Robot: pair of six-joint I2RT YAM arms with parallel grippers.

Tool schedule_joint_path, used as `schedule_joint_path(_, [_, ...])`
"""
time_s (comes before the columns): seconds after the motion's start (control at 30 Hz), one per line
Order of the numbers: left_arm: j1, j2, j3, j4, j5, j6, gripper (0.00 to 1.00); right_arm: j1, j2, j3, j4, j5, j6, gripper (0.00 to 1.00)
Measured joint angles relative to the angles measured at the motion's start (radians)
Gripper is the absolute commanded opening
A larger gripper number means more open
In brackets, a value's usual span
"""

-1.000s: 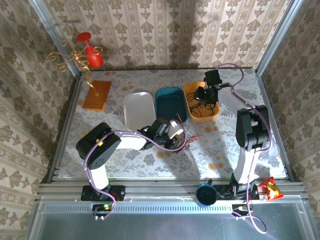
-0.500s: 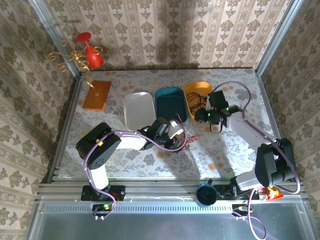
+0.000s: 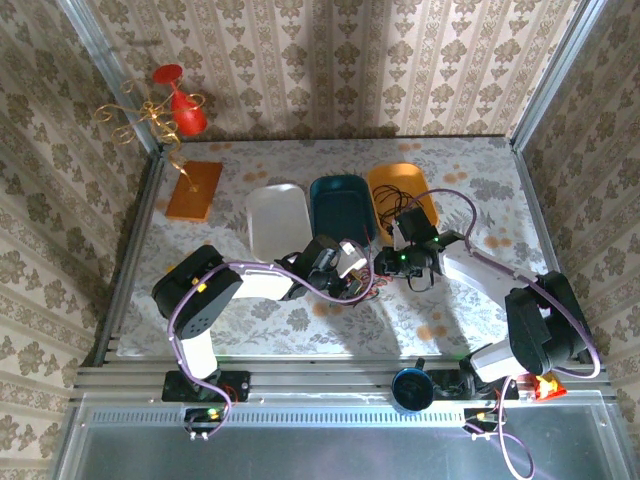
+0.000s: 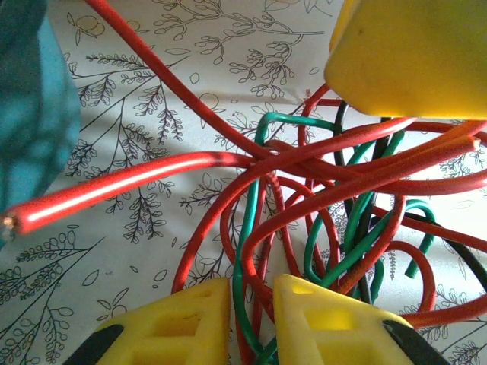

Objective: Untangle the cables

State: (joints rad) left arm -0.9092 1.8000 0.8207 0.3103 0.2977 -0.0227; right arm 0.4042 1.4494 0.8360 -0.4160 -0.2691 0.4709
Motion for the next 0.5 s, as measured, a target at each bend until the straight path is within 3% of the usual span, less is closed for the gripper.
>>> schedule_joint_path(0.5, [0.000,0.000,0.000,0.000,0.000,0.000,0.22,0.000,-0.009,-0.040,-0.022,0.060,0.034,0.33])
